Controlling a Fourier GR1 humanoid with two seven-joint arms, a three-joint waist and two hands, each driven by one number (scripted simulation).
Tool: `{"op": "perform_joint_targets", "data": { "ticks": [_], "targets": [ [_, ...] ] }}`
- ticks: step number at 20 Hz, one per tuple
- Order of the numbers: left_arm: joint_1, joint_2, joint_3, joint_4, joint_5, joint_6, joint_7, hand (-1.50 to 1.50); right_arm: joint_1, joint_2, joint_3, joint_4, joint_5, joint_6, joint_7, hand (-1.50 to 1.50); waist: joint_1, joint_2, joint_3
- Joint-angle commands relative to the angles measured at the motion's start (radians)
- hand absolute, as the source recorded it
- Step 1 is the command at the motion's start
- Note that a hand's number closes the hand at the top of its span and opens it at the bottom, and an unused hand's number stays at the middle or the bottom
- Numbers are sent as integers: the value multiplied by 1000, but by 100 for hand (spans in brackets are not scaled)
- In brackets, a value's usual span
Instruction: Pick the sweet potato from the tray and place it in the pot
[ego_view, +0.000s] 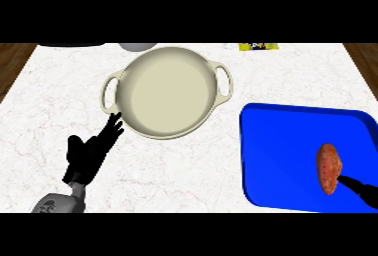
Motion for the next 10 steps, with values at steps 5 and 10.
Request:
{"op": "perform_joint_targets", "data": {
  "ticks": [5,10],
  "targets": [
    [8,-29,-2,56,-29,-1,-18,0,-60,-74,-65,-46,-138,119,369,-150,3,2,-1],
    [-14,-29,-10,42,-36,-19,-26,0,-94,-84,59,179,-159,265,334,-150,15,6,1]
  ]
}}
